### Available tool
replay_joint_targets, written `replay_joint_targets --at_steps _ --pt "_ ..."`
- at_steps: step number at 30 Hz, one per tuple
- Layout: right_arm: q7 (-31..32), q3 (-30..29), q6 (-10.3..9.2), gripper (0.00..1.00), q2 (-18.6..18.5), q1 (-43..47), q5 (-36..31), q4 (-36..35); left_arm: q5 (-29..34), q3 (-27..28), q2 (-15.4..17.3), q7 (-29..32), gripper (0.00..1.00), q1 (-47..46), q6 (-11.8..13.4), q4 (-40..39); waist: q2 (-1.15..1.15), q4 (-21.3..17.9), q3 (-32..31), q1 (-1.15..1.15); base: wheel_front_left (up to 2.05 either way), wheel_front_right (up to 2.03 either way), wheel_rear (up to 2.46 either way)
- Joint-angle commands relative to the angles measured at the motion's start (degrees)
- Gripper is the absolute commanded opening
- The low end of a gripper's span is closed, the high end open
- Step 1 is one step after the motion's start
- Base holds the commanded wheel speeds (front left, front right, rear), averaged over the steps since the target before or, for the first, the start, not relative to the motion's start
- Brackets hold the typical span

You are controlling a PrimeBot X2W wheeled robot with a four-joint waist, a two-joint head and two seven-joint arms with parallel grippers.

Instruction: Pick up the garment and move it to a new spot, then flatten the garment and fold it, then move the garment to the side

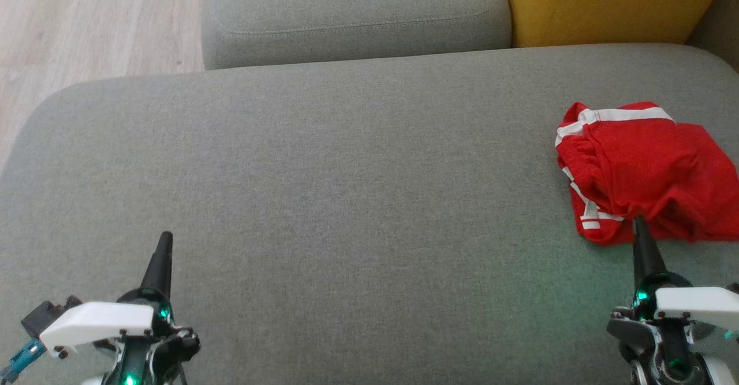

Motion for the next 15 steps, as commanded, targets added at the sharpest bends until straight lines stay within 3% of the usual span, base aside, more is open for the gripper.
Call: replay_joint_targets --at_steps 1,15 --pt "0.3 0.7 0.35 0.00 -1.2 -3.3 2.0 -1.3 -1.6 2.6 0.3 0.6 0.00 -3.6 -0.8 -1.3 0.00 0.0 0.0 0.00 0.00 0.00 0.00" --pt "0.5 -0.1 0.39 0.00 -1.2 -5.0 10.7 0.9 -8.9 5.3 -1.1 2.4 0.00 -5.0 -2.5 0.0 0.00 -0.3 0.2 0.00 0.00 0.00 0.00"
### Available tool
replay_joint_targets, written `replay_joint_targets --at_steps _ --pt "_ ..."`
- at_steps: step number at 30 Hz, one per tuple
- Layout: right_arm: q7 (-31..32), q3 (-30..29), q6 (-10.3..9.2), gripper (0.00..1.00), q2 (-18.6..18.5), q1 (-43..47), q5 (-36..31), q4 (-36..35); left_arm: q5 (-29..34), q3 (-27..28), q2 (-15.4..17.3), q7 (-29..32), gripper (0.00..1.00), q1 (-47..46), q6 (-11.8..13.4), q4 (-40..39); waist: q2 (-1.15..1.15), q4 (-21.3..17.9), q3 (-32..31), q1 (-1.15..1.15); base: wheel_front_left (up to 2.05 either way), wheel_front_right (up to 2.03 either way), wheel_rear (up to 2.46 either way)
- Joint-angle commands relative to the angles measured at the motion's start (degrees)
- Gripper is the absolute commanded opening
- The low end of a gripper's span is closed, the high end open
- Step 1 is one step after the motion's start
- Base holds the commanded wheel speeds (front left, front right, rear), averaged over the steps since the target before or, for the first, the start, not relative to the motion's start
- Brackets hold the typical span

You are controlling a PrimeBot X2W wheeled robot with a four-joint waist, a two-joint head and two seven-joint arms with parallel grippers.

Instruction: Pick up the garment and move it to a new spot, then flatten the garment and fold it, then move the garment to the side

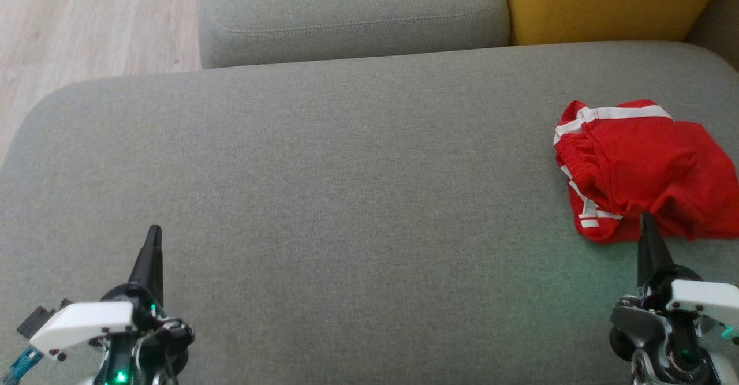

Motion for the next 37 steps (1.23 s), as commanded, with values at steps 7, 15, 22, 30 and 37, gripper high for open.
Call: replay_joint_targets --at_steps 7,15,22,30,37 --pt "0.6 0.6 0.40 0.00 -1.0 -3.2 2.5 -1.2 -2.1 2.6 0.2 0.9 0.00 -4.0 -0.9 -1.2 0.00 0.0 0.0 0.00 0.00 0.00 0.00" --pt "0.8 0.4 0.40 0.00 -0.8 -3.2 2.4 -1.2 -1.9 2.7 0.1 1.0 0.00 -4.0 -0.9 -1.2 0.00 0.0 0.0 0.00 0.00 0.00 0.00" --pt "0.9 0.3 0.40 0.00 -0.7 -3.2 2.2 -1.2 -1.9 2.9 0.0 1.1 0.00 -4.0 -0.9 -1.2 0.00 0.0 0.0 0.00 0.00 0.00 0.00" --pt "1.0 0.1 0.40 0.00 -0.6 -3.2 2.1 -1.2 -1.8 3.0 -0.1 1.2 0.00 -4.0 -0.9 -1.2 0.00 0.0 0.0 0.00 0.00 0.00 0.00" --pt "1.1 0.0 0.40 0.00 -0.5 -3.2 2.0 -1.2 -1.7 3.1 -0.1 1.2 0.00 -4.0 -0.9 -1.2 0.00 0.0 0.0 0.00 0.00 0.00 0.00"
